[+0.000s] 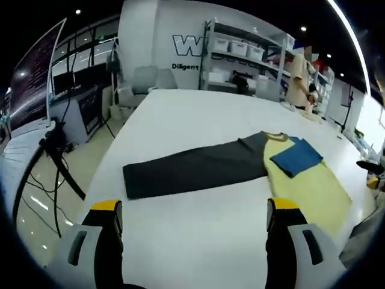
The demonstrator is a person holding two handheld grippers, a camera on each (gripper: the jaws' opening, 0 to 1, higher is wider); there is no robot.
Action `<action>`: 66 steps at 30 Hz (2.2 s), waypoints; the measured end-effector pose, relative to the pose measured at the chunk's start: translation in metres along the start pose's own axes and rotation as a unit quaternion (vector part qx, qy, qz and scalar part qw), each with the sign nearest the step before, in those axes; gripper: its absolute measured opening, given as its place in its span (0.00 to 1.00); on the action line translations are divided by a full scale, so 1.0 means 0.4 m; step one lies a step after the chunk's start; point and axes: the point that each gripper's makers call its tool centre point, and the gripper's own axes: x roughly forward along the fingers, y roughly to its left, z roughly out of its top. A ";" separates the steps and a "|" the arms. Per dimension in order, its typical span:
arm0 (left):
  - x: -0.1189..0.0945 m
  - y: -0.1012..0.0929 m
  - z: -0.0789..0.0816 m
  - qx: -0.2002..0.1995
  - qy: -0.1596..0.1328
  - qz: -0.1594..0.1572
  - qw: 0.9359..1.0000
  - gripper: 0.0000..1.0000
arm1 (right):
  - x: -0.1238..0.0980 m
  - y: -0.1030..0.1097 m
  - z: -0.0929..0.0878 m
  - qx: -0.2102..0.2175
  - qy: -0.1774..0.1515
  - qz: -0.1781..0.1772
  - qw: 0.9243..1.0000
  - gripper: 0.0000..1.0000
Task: Fold the garment on the visible template until the final outline fits inside the template.
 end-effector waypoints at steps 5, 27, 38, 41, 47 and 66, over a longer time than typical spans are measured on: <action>0.045 0.058 0.007 -0.046 -0.007 0.028 0.999 0.83 | 0.000 -0.015 0.000 -0.005 -0.002 -0.014 1.000 0.95; 0.153 0.185 -0.050 -0.112 0.029 0.108 0.987 0.38 | -0.008 -0.055 0.014 -0.006 -0.013 -0.046 0.999 0.85; 0.145 0.224 -0.064 -0.102 0.054 0.166 0.979 0.12 | -0.006 -0.056 0.011 -0.016 -0.006 -0.053 0.998 0.82; 0.146 0.228 -0.061 -0.113 0.050 0.164 0.979 0.09 | -0.004 -0.057 0.011 -0.017 -0.006 -0.053 0.998 0.81; 0.155 0.225 -0.056 -0.104 0.050 0.159 0.980 0.02 | 0.000 -0.060 0.006 -0.020 -0.001 -0.052 0.998 0.80; 0.152 0.023 0.179 -0.039 -0.047 0.041 0.997 0.01 | 0.019 -0.041 0.005 -0.015 0.007 -0.025 1.000 0.87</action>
